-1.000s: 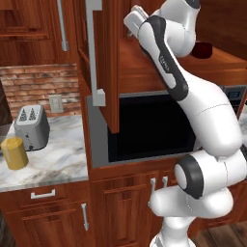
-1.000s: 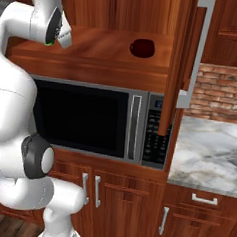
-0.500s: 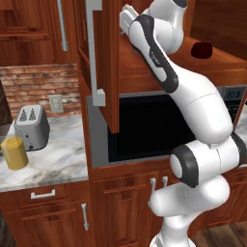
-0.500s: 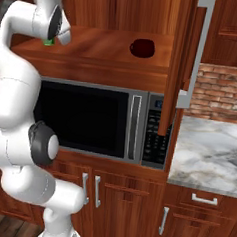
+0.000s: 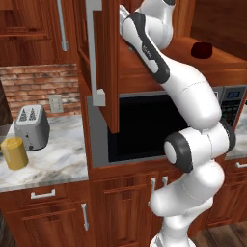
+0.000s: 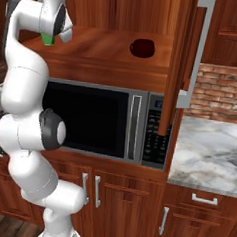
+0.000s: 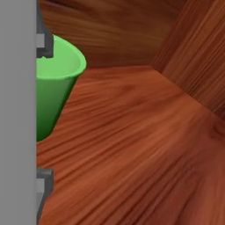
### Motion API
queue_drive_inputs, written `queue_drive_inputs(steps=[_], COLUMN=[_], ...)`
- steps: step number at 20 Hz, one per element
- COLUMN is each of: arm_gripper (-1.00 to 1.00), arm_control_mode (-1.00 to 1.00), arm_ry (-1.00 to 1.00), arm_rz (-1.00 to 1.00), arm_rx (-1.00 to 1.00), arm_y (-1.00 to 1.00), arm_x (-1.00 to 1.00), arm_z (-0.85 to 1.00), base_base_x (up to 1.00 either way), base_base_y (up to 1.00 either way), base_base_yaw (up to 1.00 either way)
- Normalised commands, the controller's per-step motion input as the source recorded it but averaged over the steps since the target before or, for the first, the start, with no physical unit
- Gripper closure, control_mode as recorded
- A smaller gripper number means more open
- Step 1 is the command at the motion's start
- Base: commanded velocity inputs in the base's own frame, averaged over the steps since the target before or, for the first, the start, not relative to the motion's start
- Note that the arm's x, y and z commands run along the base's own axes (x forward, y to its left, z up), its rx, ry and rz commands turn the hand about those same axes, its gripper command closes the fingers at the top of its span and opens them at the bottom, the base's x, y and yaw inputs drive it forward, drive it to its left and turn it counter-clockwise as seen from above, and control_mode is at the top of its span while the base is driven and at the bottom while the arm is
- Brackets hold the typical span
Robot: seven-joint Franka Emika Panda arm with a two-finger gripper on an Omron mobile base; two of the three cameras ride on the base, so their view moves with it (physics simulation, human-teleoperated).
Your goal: There is a tray on the dining counter. Grab the cup, mug, and pitcher and place them on the tray. The pitcher may be placed next to the tray if it cannot fit the tray.
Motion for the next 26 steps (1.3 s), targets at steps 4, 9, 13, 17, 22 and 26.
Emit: queue_drive_inputs(steps=[4,9,13,17,22,26], arm_gripper=[-1.0,-1.0,-1.0,-1.0,-1.0,-1.0], arm_control_mode=[-1.0,-1.0,-1.0,-1.0,-1.0,-1.0], arm_ry=[0.02,0.03,0.05,0.04,0.05,0.07], arm_rz=[0.04,0.05,0.03,0.01,0.01,0.04], arm_rx=[0.0,0.0,0.0,0.0,0.0,0.0], arm_y=[0.04,0.08,0.27,0.26,0.08,0.0], arm_x=[0.04,0.0,0.0,0.0,0.0,0.0], arm_z=[0.07,0.01,0.0,0.0,0.0,-0.01], base_base_x=[0.0,0.0,0.0,0.0,0.0,0.0], base_base_y=[0.0,0.0,0.0,0.0,0.0,0.0], base_base_yaw=[0.0,0.0,0.0,0.0,0.0,0.0])
